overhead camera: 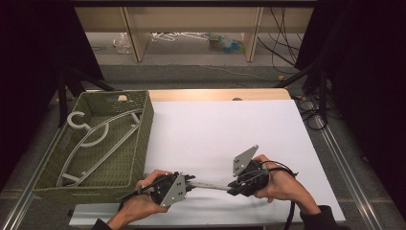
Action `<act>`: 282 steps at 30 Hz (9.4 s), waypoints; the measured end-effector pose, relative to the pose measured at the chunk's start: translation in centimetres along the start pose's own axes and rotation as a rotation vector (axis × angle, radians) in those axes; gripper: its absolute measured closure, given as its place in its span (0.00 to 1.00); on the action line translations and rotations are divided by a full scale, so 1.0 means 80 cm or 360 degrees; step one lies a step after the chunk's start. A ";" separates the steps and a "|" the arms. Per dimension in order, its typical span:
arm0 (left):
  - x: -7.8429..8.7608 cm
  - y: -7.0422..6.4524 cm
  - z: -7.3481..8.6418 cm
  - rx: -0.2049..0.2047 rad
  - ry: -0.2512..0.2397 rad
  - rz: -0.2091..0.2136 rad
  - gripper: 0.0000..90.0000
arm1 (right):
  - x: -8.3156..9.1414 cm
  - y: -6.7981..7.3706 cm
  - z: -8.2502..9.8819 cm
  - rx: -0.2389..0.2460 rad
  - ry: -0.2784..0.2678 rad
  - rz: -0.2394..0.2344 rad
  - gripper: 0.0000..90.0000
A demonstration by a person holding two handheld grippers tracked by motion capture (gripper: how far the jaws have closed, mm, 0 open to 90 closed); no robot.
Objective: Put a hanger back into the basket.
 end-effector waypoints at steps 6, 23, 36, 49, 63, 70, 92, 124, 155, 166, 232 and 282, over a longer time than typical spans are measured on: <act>0.003 -0.006 -0.008 0.0043 0.0023 0.0050 0.84 | 0.003 -0.009 -0.001 -0.0055 -0.0050 0.0064 0.80; 0.023 0.007 -0.013 0.0495 -0.0011 0.0227 0.88 | 0.010 -0.030 -0.016 -0.0319 -0.0273 0.0208 0.47; 0.043 0.031 -0.001 0.0697 0.0003 0.0200 0.88 | 0.036 -0.031 -0.024 -0.0419 -0.0481 0.0352 0.40; 0.081 0.068 -0.001 0.0831 -0.0107 0.0143 0.88 | 0.057 -0.031 -0.014 -0.0490 -0.0671 0.0498 0.36; 0.137 0.102 -0.021 0.0924 -0.0237 0.0112 0.88 | 0.040 -0.015 0.012 -0.0540 -0.0681 0.0482 0.32; 0.168 0.125 -0.031 0.0943 -0.0285 0.0088 0.88 | 0.036 -0.014 0.018 -0.0554 -0.0664 0.0473 0.32; 0.225 0.205 0.086 0.1233 -0.0147 -0.0205 0.88 | 0.029 -0.017 0.027 -0.0587 -0.0636 0.0458 0.32; 0.252 0.248 0.236 0.1356 -0.0007 -0.0430 0.88 | 0.024 -0.020 0.029 -0.0602 -0.0632 0.0464 0.28; 0.190 0.252 0.280 0.1355 0.0313 -0.0287 0.87 | 0.022 -0.022 0.031 -0.0612 -0.0620 0.0455 0.28; 0.182 0.240 0.311 0.1423 0.0445 -0.0236 0.85 | 0.020 -0.021 0.031 -0.0614 -0.0609 0.0442 0.28; 0.220 0.196 0.195 0.1518 -0.0017 -0.0488 0.34 | 0.016 -0.027 0.034 -0.0660 -0.0629 0.0459 0.25; 0.094 0.031 0.057 0.1196 -0.0272 -0.0217 0.21 | 0.009 -0.021 0.027 -0.0663 -0.0762 0.0489 0.20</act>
Point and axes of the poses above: each handheld gripper's, and its own axes: x roughly backward along the jaws, z roughly out of its underside, y roughly to its left, the point moved 7 cm from there along -x, roughly forward along the jaws, and after that the axes turned 10 degrees about y, right-handed, at the moved point
